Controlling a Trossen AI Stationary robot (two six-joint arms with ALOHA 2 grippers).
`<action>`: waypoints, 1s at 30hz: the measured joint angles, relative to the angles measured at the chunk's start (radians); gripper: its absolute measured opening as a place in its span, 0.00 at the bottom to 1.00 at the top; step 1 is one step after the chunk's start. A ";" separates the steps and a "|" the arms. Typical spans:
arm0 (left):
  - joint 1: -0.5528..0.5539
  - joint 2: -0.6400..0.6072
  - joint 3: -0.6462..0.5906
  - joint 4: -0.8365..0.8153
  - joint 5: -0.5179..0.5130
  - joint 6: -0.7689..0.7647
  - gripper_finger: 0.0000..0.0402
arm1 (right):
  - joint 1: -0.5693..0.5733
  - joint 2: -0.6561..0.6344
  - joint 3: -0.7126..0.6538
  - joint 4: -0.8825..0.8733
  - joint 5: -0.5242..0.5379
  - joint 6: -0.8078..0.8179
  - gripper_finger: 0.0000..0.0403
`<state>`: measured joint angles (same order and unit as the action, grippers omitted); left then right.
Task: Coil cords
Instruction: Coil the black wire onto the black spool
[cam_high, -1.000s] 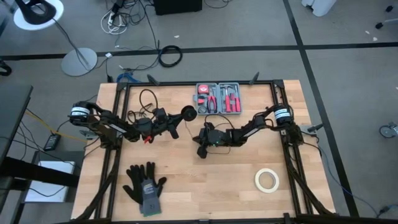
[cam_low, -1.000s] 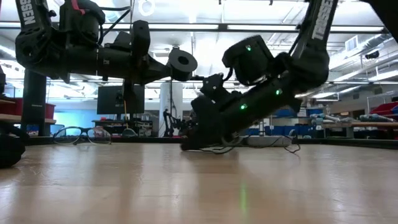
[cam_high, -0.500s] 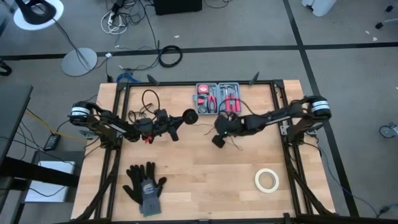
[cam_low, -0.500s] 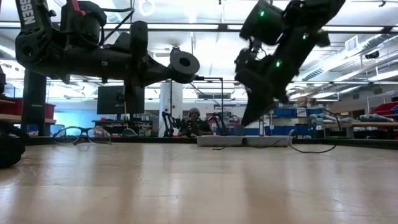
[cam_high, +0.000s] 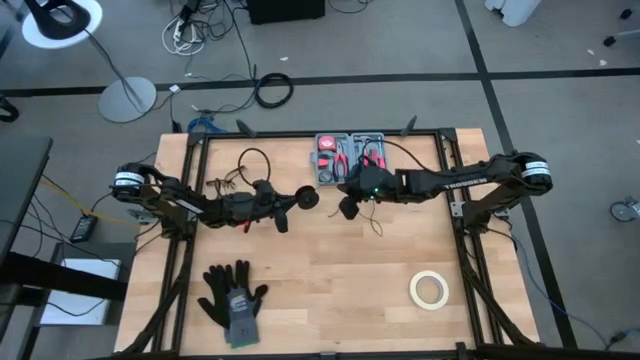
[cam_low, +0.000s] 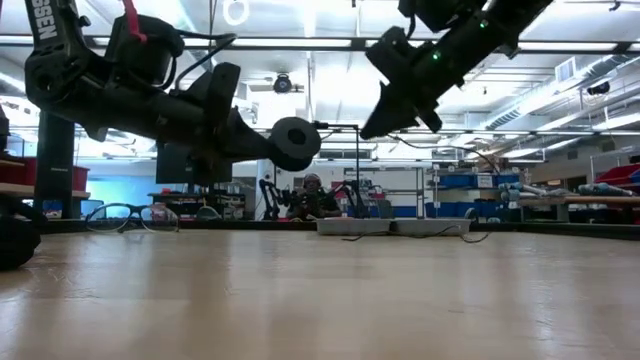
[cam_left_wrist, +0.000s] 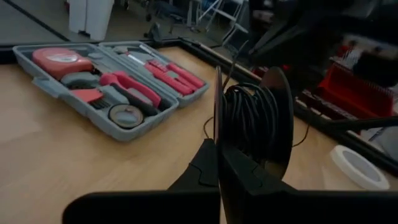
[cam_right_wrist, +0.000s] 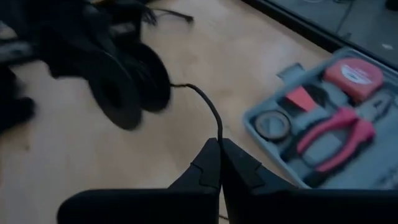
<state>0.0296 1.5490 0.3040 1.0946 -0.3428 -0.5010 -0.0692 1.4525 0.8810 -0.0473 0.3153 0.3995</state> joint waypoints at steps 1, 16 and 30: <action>0.000 0.000 0.001 -0.006 0.000 0.000 0.00 | 0.000 0.000 0.000 0.012 -0.006 -0.001 0.00; 0.000 0.000 0.001 -0.037 -0.029 -0.007 0.00 | 0.002 0.000 0.000 0.112 -0.062 -0.061 0.00; 0.001 0.000 0.001 -0.039 -0.029 0.007 0.00 | 0.002 0.000 0.000 0.089 -0.062 -0.075 0.00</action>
<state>0.0306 1.5490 0.3050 1.0552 -0.3722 -0.4943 -0.0669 1.4528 0.8810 0.0422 0.2535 0.3249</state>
